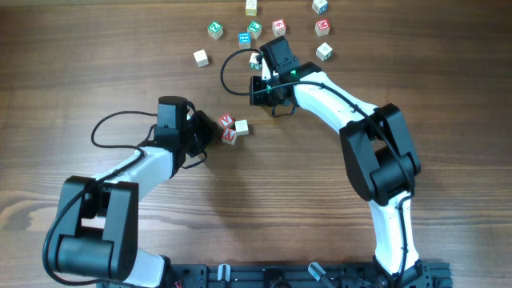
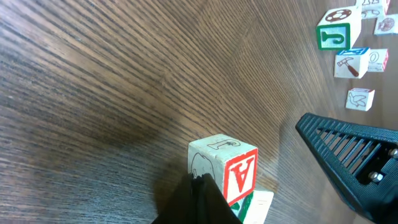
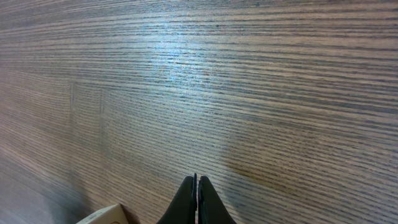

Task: Form a circle

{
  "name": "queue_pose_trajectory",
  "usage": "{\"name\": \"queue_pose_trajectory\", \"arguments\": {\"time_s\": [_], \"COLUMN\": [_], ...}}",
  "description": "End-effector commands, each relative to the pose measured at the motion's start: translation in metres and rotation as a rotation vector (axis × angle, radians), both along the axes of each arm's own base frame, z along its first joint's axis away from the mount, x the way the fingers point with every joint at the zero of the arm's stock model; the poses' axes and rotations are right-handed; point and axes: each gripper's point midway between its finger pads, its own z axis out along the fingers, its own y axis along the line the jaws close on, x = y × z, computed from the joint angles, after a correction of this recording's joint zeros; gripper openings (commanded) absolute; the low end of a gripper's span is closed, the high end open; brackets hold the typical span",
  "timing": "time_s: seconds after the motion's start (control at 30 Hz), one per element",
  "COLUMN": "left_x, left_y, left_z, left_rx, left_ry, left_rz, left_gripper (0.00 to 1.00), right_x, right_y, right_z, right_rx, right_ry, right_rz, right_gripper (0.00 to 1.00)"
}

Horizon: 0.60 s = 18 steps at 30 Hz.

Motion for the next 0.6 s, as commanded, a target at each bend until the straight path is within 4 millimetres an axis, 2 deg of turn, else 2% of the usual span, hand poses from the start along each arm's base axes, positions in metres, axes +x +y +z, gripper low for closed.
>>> {"name": "queue_pose_trajectory", "arguments": {"time_s": [0.0,0.23,0.43,0.53,0.57], "left_x": [-0.004,-0.005,-0.003,-0.001,-0.001], "left_y": [-0.004,-0.003,0.001,0.008,0.016], "left_z": [-0.005,-0.008,-0.009,-0.011,-0.014], "left_rx": [-0.037,-0.062,-0.046,-0.025,0.014], "left_ry": [0.036,0.084,0.083,0.083,0.083], "left_rz": [0.018,0.126,0.152,0.199,0.229], "left_gripper": [0.04,0.04,0.04,0.04,0.04], "right_x": [-0.003,-0.004,-0.004,-0.004,-0.005], "right_y": [-0.002,-0.002,-0.003,-0.003,-0.003], "right_z": [-0.011,-0.011,-0.011,-0.011,-0.011], "right_rx": [-0.024,-0.026,-0.028,-0.028,-0.029], "right_ry": [0.017,0.019,0.022,0.022,0.022], "right_rz": [-0.007,-0.007,-0.007,-0.006,-0.006], "right_gripper": [0.04,0.05,0.05,0.05,0.05]}}
